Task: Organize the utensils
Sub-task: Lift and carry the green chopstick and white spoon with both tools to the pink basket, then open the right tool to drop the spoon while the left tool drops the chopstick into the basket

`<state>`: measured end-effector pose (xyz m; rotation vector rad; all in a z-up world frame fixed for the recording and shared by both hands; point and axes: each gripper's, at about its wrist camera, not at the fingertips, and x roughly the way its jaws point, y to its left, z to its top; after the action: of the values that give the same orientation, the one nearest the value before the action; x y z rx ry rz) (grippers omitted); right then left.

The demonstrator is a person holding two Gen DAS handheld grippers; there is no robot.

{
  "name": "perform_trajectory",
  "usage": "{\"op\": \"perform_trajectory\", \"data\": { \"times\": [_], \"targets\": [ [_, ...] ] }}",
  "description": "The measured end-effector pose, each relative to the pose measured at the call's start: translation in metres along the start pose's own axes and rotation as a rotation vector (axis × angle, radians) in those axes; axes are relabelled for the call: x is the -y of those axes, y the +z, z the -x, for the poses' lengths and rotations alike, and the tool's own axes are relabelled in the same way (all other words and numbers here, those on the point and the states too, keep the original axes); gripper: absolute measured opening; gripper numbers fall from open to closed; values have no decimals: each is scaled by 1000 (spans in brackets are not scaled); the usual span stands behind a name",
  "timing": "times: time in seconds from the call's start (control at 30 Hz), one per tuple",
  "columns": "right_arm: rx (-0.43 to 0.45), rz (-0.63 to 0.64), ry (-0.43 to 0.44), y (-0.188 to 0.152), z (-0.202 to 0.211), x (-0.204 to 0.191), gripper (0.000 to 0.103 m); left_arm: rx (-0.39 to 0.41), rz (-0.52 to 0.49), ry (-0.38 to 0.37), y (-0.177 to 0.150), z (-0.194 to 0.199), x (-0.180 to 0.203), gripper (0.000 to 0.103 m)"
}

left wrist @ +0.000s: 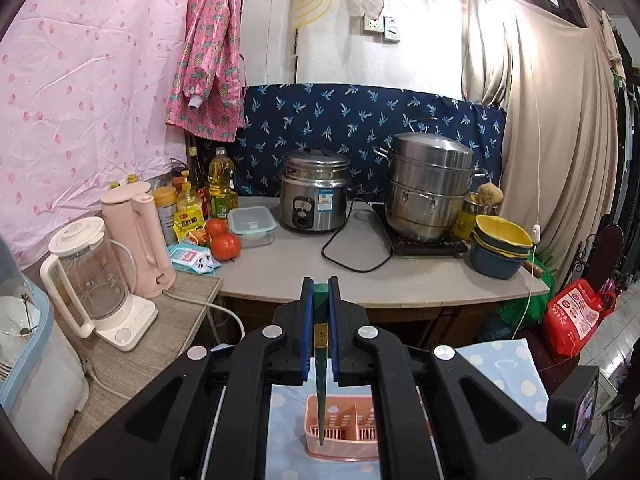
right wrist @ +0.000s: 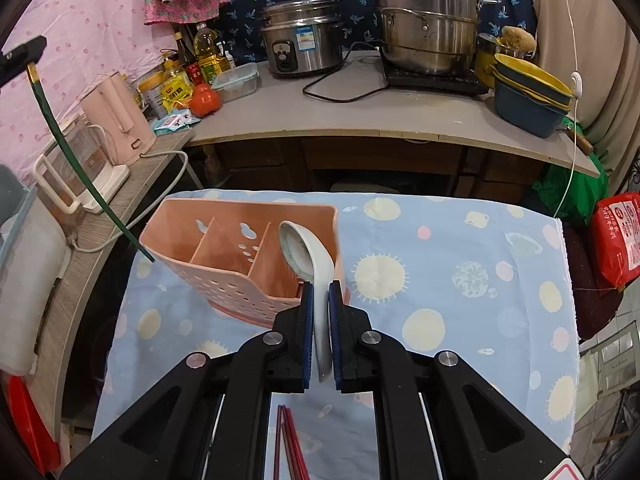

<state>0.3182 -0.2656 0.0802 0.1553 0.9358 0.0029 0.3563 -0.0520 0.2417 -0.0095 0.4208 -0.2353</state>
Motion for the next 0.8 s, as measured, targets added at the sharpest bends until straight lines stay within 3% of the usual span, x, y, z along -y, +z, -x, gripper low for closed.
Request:
{"op": "perform_trajectory", "data": {
  "times": [0.5, 0.8],
  "targets": [
    [-56, 15, 4, 5, -32, -3, 8, 45, 5, -12, 26, -8, 1, 7],
    [-56, 6, 10, 8, -38, -3, 8, -35, 20, -4, -4, -33, -4, 7]
  ]
}}
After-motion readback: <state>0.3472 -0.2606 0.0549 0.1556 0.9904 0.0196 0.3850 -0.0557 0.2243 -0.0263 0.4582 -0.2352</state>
